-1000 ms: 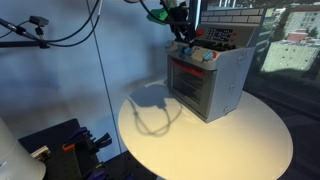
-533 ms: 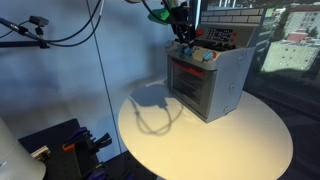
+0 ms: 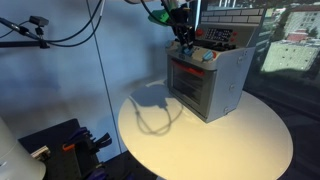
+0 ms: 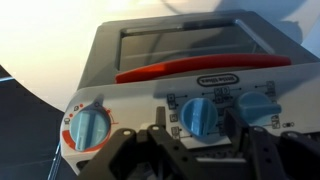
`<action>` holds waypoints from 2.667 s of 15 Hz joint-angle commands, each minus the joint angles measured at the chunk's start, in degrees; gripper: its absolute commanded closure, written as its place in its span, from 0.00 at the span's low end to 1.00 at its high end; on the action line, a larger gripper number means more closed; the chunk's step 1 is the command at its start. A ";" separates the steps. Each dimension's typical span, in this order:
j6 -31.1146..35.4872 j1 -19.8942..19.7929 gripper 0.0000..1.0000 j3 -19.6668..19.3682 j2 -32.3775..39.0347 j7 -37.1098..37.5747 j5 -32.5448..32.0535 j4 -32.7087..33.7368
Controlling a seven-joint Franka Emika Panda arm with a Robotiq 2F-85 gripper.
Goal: Turn the second right switch to the right
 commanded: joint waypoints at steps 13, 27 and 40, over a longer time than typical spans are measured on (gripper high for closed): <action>-0.23 0.26 0.56 -0.36 2.42 -1.59 1.39 2.39; 0.05 0.94 0.97 -0.41 3.00 -0.90 0.60 2.96; -0.35 0.85 0.37 -0.80 2.70 -0.87 0.69 3.21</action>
